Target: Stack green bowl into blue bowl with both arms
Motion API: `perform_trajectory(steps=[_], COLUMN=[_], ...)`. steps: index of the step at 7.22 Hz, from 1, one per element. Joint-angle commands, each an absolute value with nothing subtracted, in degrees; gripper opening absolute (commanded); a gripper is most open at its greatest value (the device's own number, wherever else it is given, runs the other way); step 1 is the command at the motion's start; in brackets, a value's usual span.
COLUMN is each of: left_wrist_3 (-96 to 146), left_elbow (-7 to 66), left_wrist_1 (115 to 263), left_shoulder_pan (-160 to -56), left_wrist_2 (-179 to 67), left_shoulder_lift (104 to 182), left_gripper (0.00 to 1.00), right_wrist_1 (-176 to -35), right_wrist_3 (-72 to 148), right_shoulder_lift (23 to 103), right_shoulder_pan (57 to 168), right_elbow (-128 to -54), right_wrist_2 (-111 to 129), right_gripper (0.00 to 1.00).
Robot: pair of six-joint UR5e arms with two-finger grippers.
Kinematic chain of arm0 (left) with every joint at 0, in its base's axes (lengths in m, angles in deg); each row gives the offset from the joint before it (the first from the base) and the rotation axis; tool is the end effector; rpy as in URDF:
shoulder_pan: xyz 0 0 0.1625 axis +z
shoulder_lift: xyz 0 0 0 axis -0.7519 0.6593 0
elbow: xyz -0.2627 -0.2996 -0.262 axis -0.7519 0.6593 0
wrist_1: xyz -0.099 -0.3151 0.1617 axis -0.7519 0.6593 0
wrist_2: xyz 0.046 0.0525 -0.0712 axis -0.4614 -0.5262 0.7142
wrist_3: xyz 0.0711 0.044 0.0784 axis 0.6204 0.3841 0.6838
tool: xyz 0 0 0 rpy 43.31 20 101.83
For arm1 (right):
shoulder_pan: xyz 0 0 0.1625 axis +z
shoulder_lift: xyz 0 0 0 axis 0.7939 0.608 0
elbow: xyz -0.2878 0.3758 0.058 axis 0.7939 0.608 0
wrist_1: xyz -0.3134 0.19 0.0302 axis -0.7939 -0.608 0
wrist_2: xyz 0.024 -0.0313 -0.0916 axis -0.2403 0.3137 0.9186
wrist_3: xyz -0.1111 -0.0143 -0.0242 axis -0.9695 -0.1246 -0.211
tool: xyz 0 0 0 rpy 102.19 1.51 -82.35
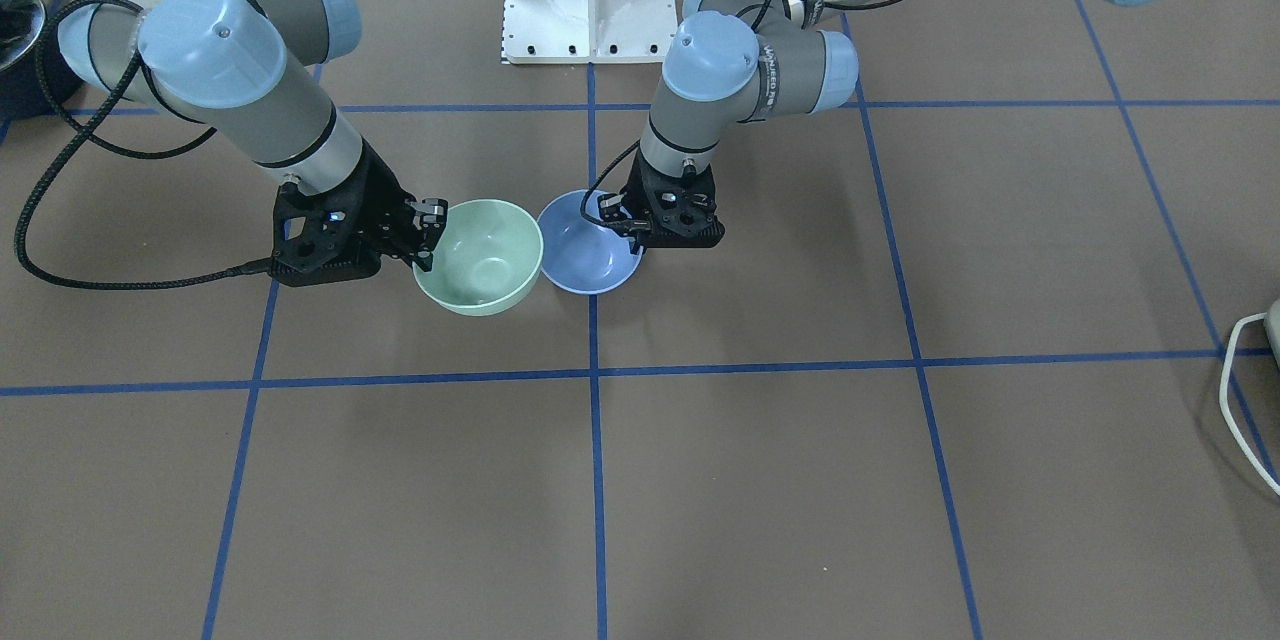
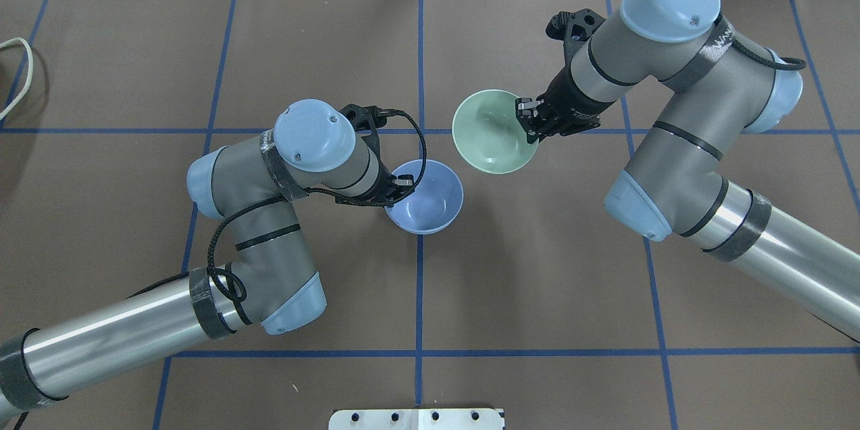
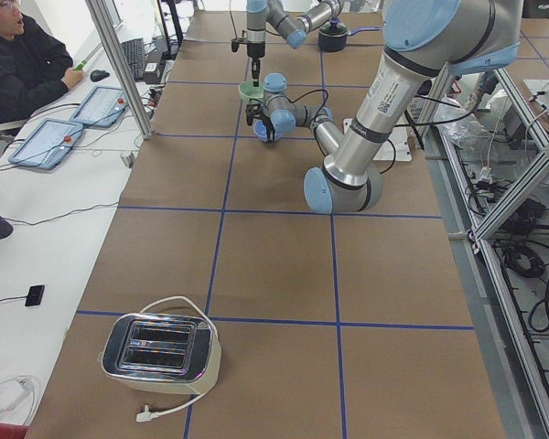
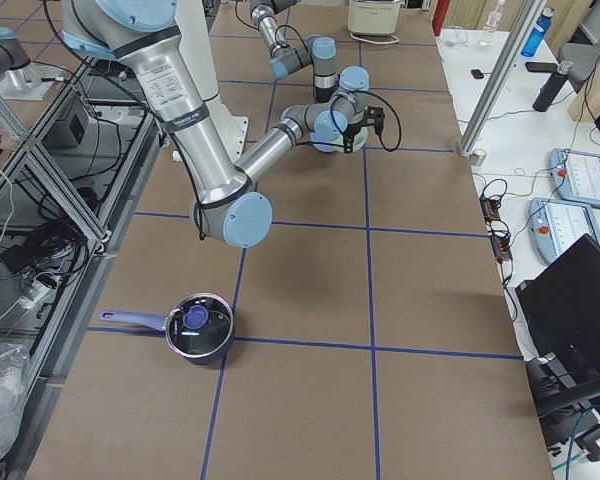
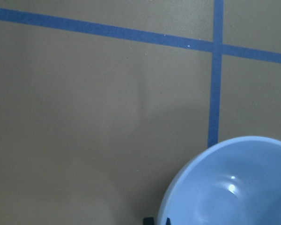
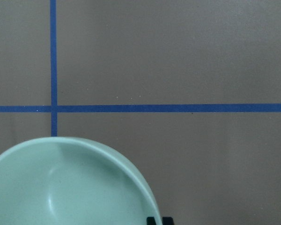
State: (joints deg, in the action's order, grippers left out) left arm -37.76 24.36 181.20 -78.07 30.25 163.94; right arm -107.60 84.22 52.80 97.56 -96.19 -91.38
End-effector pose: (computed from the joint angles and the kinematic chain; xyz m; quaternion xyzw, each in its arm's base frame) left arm 0.5908 -0.4441 0.3016 0.0338 0.4760 -0.0568 0.8769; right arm -0.4076 -0.5063 0.3491 0.0219 -0.4762 0.0152 0.8789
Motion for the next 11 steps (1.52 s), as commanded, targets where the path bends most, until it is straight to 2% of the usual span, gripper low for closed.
perform_trajectory(steps=[1,2,3,4,5,7,10,11], left_wrist_3=[-37.9,-38.0,-38.2,-37.3,-31.6,-17.5,9.1,13.3], left_elbow=[24.6,24.8,26.0,30.7,37.8,47.2,48.9,48.4], left_wrist_1=[181.9,182.0,181.9,181.3,180.1,176.2,176.5,176.3], left_shoulder_pan=[-78.0,-78.0,-78.1,-78.7,-83.1,-95.2,-117.3,-122.6], left_wrist_2=[30.2,29.0,28.6,29.0,32.0,42.7,56.8,59.5], left_shoulder_lift=[163.8,163.8,163.6,160.9,154.7,143.0,127.6,125.5], left_gripper=[0.60,0.99,0.99,0.99,0.99,0.99,0.99,0.99], right_wrist_1=[-107.6,-107.6,-107.6,-107.6,-107.5,-107.5,-107.6,-107.6], right_wrist_3=[83.9,84.0,84.4,84.7,89.0,94.6,96.2,96.1], right_shoulder_lift=[52.9,52.9,52.9,52.7,51.5,49.9,48.8,48.9], right_shoulder_pan=[97.6,97.6,97.6,97.3,94.4,88.5,83.9,83.2], right_elbow=[-96.2,-96.2,-96.3,-96.7,-97.3,-97.4,-96.9,-96.6], right_wrist_2=[-91.2,-91.2,-91.2,-91.2,-88.6,-84.0,-80.8,-80.7], right_gripper=[0.00,0.00,0.00,0.00,0.00,0.00,0.00,0.00])
